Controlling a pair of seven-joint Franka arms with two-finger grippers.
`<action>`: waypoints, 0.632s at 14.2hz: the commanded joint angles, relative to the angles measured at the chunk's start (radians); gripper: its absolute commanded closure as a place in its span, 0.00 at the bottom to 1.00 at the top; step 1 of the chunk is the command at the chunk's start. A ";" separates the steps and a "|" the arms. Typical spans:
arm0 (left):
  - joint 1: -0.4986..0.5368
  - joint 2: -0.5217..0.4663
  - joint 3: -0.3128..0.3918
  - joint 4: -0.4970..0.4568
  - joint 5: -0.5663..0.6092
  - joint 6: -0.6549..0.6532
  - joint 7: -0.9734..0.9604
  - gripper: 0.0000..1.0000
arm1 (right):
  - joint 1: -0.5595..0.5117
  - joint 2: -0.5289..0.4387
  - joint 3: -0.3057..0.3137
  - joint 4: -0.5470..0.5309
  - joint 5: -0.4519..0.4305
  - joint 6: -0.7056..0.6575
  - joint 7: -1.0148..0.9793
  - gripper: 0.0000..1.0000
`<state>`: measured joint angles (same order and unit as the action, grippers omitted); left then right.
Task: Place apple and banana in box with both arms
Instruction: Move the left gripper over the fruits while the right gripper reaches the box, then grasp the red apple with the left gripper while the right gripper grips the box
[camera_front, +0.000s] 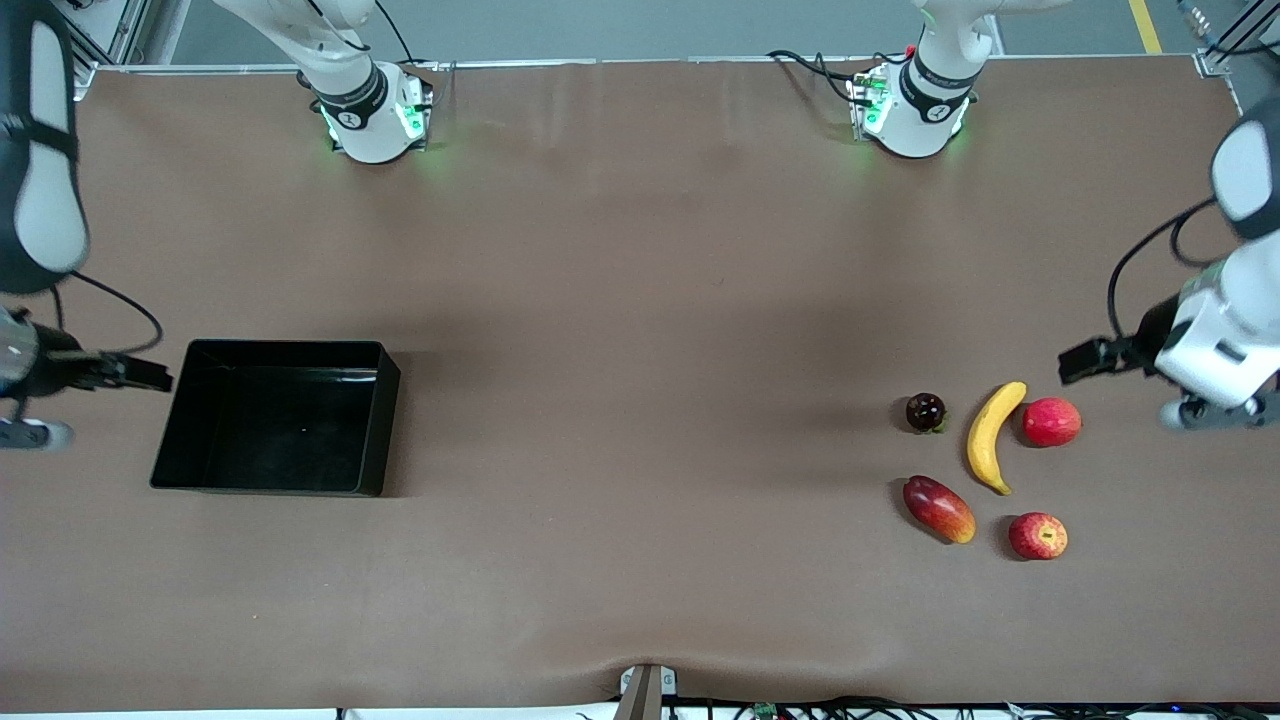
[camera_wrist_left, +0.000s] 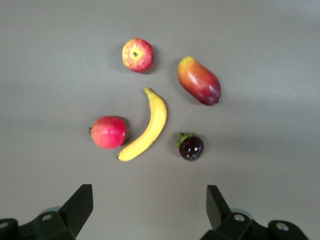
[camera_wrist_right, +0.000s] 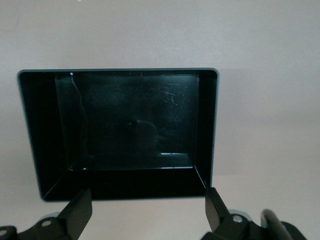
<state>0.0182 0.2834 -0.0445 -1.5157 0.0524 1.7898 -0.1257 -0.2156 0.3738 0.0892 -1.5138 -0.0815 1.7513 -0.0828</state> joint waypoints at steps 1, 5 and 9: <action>0.012 0.072 -0.005 0.029 0.058 0.075 0.009 0.00 | -0.039 0.057 0.012 0.020 -0.033 0.046 0.002 0.00; 0.054 0.192 -0.008 0.026 0.084 0.227 0.012 0.00 | -0.112 0.131 0.012 0.020 -0.038 0.115 -0.096 0.00; 0.077 0.318 -0.006 0.049 0.075 0.365 0.104 0.00 | -0.180 0.206 0.014 -0.005 -0.023 0.142 -0.167 0.00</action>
<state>0.0820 0.5379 -0.0448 -1.5145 0.1217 2.1142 -0.0641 -0.3740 0.5496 0.0813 -1.5159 -0.1009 1.8860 -0.2338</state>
